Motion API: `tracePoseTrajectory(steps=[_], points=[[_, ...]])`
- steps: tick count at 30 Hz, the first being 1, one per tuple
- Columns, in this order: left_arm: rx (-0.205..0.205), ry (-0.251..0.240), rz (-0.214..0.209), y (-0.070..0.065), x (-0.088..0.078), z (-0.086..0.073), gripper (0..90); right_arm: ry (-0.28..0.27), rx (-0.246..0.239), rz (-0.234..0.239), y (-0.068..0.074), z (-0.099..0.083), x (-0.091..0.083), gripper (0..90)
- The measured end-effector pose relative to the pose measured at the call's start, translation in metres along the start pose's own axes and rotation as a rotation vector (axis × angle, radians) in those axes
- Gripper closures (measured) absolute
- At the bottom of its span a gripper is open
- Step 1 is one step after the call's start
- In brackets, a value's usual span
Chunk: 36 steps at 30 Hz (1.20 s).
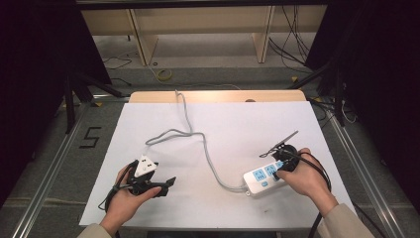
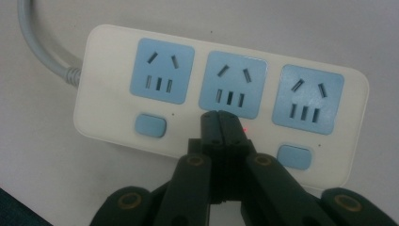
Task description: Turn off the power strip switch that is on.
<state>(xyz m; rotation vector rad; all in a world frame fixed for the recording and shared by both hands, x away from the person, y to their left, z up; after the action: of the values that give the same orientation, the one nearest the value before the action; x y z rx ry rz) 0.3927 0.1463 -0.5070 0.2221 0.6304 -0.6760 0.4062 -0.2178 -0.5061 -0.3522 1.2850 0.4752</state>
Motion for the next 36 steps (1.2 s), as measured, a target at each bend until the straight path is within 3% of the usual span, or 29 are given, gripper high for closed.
tracePoseTrajectory(steps=[36], points=[[0.001, 0.000, -0.002, -0.0010, 0.0002, 0.0002, 19.7, 0.029, 0.020, -0.004, -0.0013, -0.0022, 0.0062, 90.0]])
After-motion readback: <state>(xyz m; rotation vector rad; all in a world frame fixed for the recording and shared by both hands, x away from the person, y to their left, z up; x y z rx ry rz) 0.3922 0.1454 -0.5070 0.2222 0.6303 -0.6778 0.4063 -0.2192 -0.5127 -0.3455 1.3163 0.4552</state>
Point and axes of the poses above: each handheld gripper's, and its own axes: x roughly forward along the jaws, z roughly out of its top, y roughly to its left, the point moved 9 cm from there along x, roughly forward along the jaws, and after that the axes turned 3 degrees about -z, right-handed, at the moved point
